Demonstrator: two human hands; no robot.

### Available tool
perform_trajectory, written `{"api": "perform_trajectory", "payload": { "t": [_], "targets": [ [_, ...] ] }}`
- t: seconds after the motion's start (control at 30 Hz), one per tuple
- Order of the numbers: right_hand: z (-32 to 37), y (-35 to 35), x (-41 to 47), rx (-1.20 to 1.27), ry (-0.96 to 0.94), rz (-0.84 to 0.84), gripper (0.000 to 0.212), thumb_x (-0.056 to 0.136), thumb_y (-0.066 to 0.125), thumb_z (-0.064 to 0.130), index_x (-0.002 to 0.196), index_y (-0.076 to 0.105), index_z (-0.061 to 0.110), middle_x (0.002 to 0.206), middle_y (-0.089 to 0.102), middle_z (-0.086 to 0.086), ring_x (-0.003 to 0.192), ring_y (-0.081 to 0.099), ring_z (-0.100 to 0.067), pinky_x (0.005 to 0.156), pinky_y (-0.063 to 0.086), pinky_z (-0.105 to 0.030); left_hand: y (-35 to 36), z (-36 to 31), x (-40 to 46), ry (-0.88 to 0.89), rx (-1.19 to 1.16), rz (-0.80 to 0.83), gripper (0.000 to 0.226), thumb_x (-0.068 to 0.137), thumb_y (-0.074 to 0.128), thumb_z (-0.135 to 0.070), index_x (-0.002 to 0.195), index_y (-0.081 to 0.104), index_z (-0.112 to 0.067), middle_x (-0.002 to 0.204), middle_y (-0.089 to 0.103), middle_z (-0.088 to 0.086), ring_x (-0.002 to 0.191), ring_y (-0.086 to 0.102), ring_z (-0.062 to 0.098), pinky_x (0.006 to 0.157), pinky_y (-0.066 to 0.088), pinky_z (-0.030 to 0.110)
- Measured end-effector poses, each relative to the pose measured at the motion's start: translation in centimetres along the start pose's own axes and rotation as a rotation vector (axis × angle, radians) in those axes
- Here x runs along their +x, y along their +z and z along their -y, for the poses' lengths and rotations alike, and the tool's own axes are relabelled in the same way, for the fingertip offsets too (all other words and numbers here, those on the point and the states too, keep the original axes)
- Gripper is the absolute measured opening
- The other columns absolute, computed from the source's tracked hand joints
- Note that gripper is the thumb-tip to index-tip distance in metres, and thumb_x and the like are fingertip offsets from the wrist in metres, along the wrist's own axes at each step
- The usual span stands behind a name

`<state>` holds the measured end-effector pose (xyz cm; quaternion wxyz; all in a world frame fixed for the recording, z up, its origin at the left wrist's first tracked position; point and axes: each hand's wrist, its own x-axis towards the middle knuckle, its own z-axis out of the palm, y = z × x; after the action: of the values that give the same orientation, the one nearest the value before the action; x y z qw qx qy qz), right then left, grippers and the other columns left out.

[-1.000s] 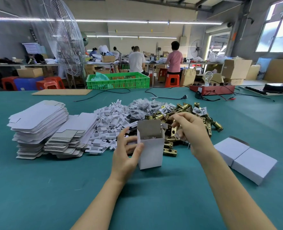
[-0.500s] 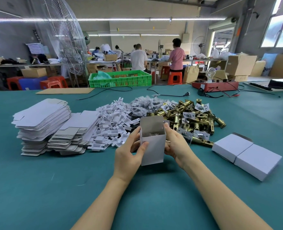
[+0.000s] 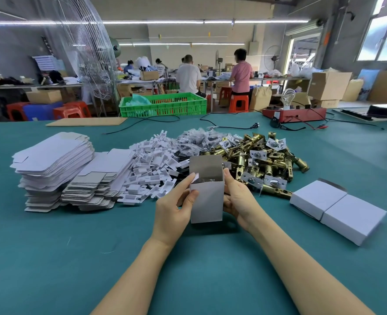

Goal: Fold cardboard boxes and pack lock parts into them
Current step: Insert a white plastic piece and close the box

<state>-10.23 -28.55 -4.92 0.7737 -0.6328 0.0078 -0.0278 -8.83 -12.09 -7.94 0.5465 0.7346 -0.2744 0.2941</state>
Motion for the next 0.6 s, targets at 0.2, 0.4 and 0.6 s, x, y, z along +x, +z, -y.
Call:
{"api": "perform_trajectory", "payload": {
  "t": [0.2,0.4,0.6],
  "targets": [
    [-0.2,-0.1,0.1,0.005,0.002,-0.021,0.065,0.059,0.058,0.079,0.093,0.077,0.027,0.054,0.039,0.0,0.041,0.024,-0.009,0.053,0.026,-0.026,-0.3,-0.1,0.3,-0.06,-0.035,0.046,0.042,0.089,0.065,0.002,0.116,0.06,-0.03,0.105,0.065,-0.019,0.093,0.063,-0.013,0.081,0.046,0.006],
    [0.1,0.0,-0.1,0.0,-0.021,-0.025,0.066,0.06,0.062,0.075,0.095,0.073,0.019,0.051,0.041,0.001,0.04,0.025,-0.009,0.052,0.022,-0.027,-0.5,-0.5,0.4,-0.075,-0.05,0.024,0.043,0.089,0.066,0.003,0.113,0.061,-0.032,0.101,0.065,-0.024,0.092,0.064,-0.013,0.08,0.047,0.006],
    [0.9,-0.4,-0.3,-0.016,-0.02,-0.001,0.033,0.086,0.063,0.045,0.1,0.063,0.015,0.053,0.047,0.007,0.042,0.029,-0.01,0.054,0.023,-0.028,-0.6,-1.0,0.5,-0.139,-0.088,0.02,0.04,0.089,0.068,-0.003,0.107,0.062,-0.038,0.092,0.068,-0.03,0.09,0.068,-0.008,0.077,0.05,0.008]
  ]
}}
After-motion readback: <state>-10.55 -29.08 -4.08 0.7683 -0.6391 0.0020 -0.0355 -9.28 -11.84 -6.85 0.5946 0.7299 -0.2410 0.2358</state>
